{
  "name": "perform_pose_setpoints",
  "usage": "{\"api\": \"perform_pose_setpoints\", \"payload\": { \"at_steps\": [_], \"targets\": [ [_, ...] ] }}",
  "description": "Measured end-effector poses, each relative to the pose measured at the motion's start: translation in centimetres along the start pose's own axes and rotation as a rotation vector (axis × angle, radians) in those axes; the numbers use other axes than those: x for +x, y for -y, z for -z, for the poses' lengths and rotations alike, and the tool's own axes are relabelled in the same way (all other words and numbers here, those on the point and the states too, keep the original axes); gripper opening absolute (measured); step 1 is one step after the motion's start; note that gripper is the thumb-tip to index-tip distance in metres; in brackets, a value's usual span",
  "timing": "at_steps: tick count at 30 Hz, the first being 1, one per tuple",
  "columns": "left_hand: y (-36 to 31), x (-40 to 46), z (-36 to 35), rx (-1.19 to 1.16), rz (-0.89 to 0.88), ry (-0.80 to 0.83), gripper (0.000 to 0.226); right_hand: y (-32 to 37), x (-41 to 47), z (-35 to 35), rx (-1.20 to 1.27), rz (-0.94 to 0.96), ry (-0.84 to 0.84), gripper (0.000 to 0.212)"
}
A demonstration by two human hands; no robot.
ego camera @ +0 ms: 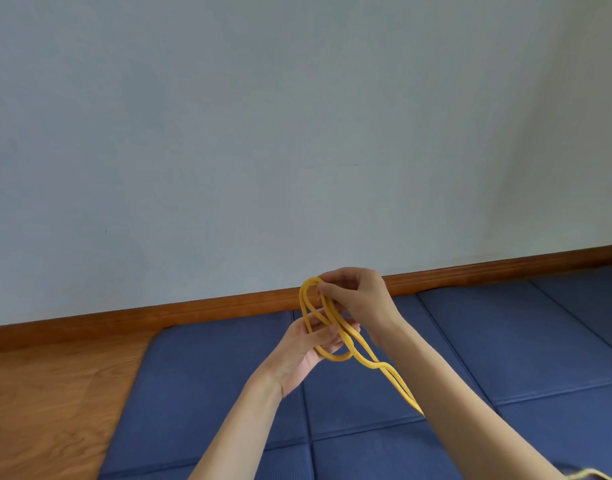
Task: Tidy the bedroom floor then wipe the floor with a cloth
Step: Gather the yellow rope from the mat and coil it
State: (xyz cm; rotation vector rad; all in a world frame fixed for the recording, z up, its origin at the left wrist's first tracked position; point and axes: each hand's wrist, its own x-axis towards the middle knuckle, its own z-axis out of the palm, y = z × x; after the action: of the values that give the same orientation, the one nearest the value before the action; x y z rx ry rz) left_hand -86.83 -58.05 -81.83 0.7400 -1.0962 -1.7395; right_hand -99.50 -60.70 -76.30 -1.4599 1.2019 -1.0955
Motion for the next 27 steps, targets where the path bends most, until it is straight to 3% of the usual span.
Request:
{"api": "perform_pose_setpoints", "payload": {
  "at_steps": [4, 7, 12, 17, 27],
  "targets": [
    [-0.2, 0.1, -0.7, 0.022, 0.028, -0.042, 0.023, -0.2, 0.1, -0.5, -0.067, 0.030, -0.046, 0.003],
    [0.3, 0.3, -0.7, -0.008, 0.059, -0.125, 0.009, -0.4, 0.3, -0.6, -0.165, 0.041, 0.015, 0.006],
    [0.8, 0.5, 0.1, -0.077, 0.056, -0.252, 0.021, -1.0, 0.7, -0.5, -0.159, -0.005, 0.108, 0.017],
    [0.4, 0.6, 1.8, -0.234, -0.072, -0.449, 0.021, -2.1, 0.9, 0.4, -0.218, -0.079, 0.170, 0.024],
    [-2.8, -0.1, 4.0, -0.355, -0.294, -0.572, 0.023, -5.0, 0.1, 0.6, -0.307, -0.187, 0.365, 0.035]
  ]
}}
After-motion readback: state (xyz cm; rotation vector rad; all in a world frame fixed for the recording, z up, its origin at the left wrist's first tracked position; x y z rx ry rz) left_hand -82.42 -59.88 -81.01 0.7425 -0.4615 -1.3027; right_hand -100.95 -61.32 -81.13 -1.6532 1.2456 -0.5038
